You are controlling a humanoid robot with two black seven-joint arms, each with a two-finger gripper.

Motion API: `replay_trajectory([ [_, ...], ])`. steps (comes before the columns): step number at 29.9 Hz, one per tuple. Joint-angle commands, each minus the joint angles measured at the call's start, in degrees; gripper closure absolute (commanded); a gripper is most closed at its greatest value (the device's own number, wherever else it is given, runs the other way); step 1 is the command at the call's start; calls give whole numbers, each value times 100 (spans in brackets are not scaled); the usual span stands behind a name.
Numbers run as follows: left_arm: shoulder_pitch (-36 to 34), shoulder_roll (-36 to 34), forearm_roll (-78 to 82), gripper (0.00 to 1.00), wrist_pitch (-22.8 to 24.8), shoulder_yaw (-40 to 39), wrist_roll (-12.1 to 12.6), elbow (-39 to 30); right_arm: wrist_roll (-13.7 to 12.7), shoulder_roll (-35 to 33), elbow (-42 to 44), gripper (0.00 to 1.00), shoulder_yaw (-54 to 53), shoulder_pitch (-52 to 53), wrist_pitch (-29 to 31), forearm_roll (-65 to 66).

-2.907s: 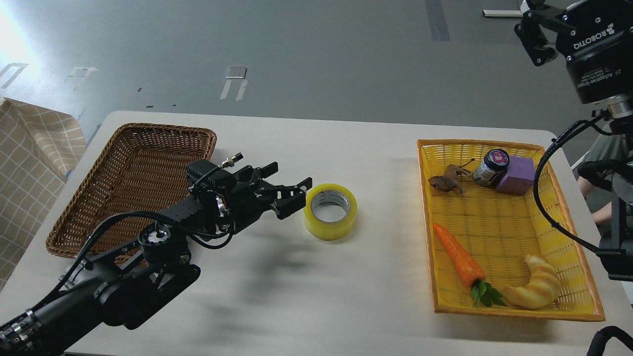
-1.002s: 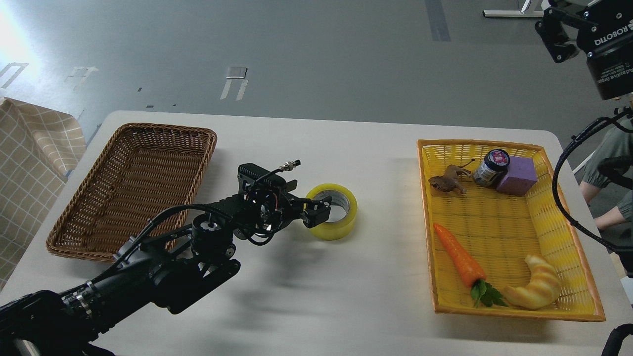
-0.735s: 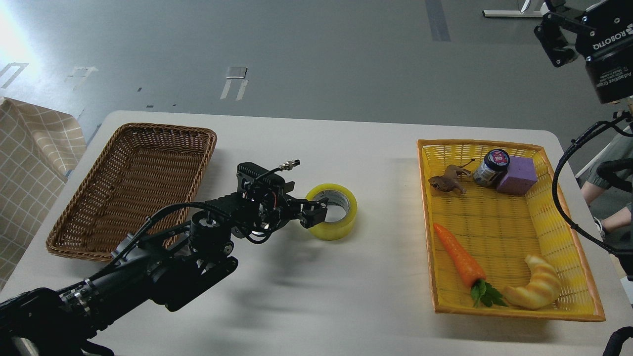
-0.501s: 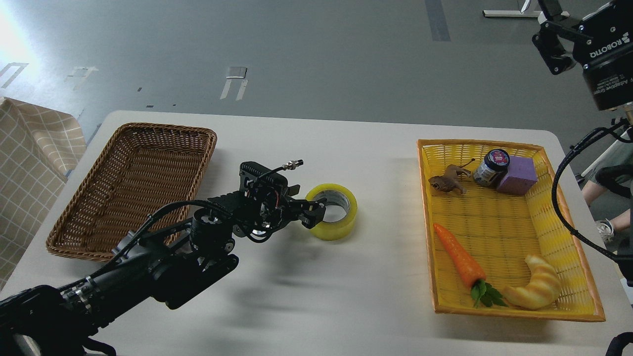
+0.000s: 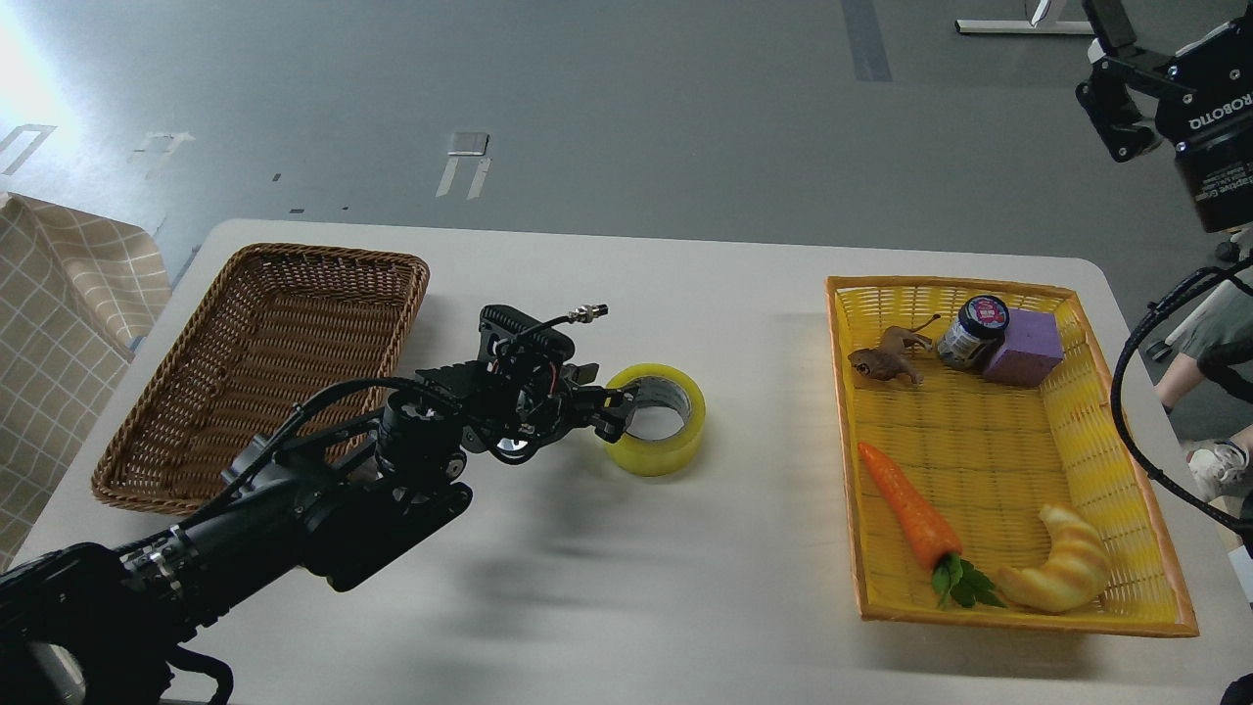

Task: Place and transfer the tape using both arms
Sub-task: 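Close the left gripper on the tape roll's rim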

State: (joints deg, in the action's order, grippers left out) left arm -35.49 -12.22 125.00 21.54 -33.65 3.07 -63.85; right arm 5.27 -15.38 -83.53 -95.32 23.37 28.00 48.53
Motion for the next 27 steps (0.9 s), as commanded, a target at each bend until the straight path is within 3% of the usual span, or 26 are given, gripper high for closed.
replay_trajectory([
  [1,-63,-9,0,47,78,-1,-26,4,1,0,-6,0,-4,-17,0,-1],
  [15,-81,-79,0,47,298,8,-61,-22,1,0,-23,0,-92,-113,0,-10],
  [17,-64,-88,0,56,298,60,-78,-22,1,0,-23,0,-109,-131,0,-1],
  [27,-125,-114,-169,60,298,359,-78,4,9,-44,-23,0,-127,-219,0,-1],
])
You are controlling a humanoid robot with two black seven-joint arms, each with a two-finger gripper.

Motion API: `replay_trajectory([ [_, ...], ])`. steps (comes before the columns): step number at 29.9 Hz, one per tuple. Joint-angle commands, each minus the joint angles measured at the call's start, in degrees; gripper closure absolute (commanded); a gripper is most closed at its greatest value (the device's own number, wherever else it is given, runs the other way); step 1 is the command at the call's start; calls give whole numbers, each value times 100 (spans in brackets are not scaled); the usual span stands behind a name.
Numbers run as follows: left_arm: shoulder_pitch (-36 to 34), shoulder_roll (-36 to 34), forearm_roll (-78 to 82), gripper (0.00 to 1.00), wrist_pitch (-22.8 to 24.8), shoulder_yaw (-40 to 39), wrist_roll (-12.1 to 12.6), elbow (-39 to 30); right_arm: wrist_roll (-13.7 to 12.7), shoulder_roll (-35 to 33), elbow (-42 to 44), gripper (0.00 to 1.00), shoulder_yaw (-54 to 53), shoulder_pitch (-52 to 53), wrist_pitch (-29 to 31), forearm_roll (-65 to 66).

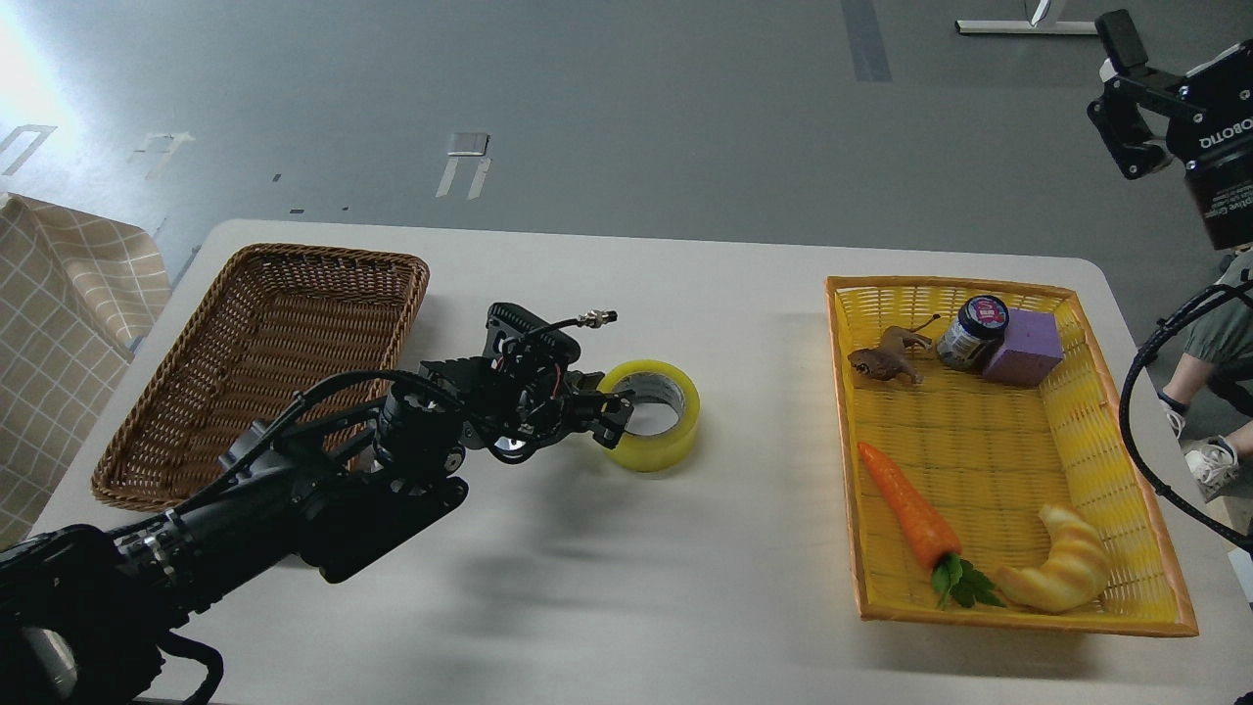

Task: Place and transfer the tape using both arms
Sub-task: 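Close the left gripper on the tape roll's rim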

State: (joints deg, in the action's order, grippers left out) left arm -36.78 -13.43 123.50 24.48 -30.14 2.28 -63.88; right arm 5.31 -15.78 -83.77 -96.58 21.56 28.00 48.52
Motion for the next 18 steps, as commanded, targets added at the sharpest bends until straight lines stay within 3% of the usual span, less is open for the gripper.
replay_trajectory([
  [1,4,-2,-27,66,21,8,-8,7,5,-4,1,0,-2,-64,0,0],
  [4,-22,-2,-141,90,118,8,1,-1,5,-4,10,0,-2,-91,0,0],
  [7,-57,-11,-247,99,162,8,1,-10,5,-4,1,0,-2,-126,0,0],
  [18,-171,-90,-405,100,250,8,1,-81,5,4,10,0,-2,-170,0,0],
])
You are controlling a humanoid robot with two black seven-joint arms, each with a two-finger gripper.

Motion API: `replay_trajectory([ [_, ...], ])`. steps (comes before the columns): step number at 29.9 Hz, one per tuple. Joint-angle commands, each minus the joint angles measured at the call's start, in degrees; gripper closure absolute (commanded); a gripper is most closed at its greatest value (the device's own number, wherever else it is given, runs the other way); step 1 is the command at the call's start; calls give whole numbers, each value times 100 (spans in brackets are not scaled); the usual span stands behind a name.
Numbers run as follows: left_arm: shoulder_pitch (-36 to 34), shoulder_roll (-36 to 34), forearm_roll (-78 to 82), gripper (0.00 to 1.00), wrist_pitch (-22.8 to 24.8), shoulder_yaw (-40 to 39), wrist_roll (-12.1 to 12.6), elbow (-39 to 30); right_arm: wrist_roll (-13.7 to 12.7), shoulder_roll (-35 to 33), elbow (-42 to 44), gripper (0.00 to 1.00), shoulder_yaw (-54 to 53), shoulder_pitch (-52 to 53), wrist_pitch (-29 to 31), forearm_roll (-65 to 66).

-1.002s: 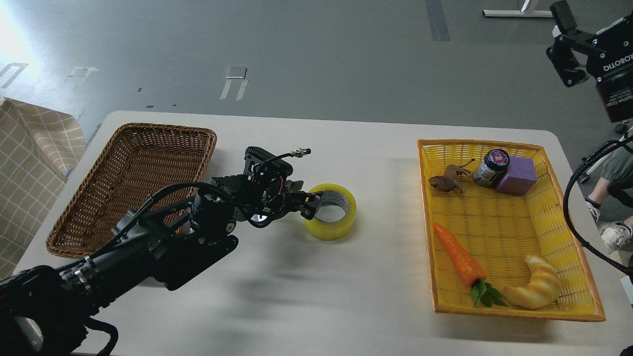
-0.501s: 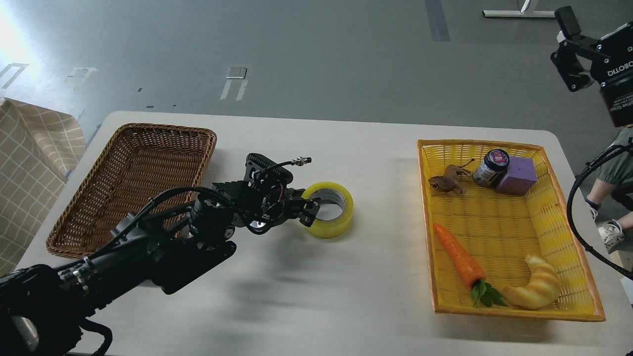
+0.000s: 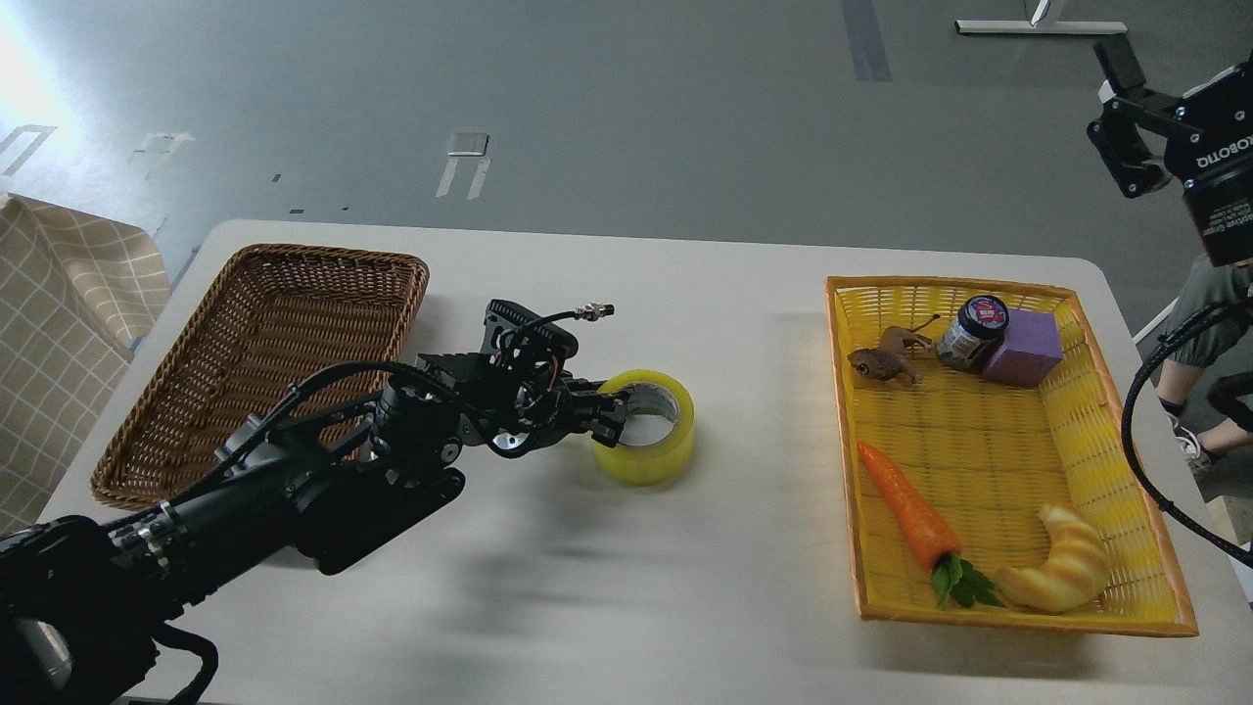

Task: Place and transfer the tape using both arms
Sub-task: 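Close the left gripper on the tape roll's rim, then lift the tape roll and carry it over the wicker basket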

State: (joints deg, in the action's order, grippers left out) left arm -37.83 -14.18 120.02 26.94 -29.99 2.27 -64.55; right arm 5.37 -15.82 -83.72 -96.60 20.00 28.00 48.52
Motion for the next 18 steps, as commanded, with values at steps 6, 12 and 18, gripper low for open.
replay_trajectory([
  [6,-575,-234,-338,100,106,-15,19,-75,7,26,5,0,-8,-5,0,-9],
  [12,-1313,-725,-663,100,106,-15,19,-180,8,44,14,0,0,-5,0,-9],
  [18,-1657,-1358,-690,100,106,-15,-7,-189,8,53,14,0,1,30,0,-9],
])
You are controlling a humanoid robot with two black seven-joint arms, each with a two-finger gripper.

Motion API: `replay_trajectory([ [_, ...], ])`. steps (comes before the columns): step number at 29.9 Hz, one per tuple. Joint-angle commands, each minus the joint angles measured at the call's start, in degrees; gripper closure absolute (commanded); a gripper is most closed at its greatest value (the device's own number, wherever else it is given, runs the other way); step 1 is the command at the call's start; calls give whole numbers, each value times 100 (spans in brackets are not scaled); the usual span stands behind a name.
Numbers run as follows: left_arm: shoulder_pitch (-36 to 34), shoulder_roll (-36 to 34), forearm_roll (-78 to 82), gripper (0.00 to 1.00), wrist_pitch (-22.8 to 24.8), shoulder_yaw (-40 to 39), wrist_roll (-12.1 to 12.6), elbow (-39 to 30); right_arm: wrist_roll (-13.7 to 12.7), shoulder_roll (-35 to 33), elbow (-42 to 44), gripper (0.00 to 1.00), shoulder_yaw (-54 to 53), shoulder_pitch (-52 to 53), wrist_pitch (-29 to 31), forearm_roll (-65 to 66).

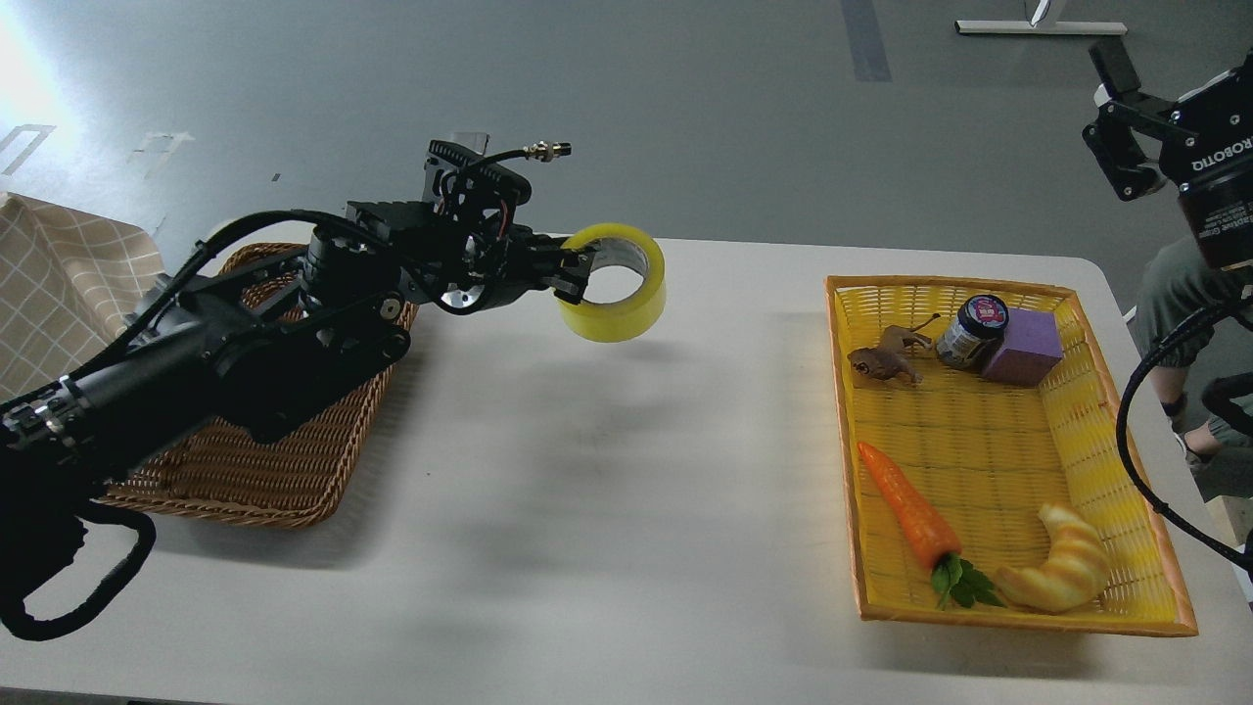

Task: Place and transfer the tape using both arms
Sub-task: 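Lift the tape roll and carry it over the wicker basket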

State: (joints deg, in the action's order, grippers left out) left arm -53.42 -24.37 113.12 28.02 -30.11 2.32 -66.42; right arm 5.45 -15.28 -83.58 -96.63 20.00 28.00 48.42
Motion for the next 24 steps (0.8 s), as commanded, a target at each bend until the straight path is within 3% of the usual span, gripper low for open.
replay_trajectory([
  [1,-98,-419,-1,100,-2,-4,-12,-2,-1,-1,0,0,4,30,0,1],
  [10,-19,-1439,-36,100,-2,-12,-20,-99,-9,16,0,0,30,30,0,1],
  [19,235,-2765,-299,100,-7,5,-723,-169,-9,16,0,0,65,30,0,1],
  [24,726,-3196,-308,100,-225,14,-908,-169,-9,16,-9,0,83,30,0,1],
])
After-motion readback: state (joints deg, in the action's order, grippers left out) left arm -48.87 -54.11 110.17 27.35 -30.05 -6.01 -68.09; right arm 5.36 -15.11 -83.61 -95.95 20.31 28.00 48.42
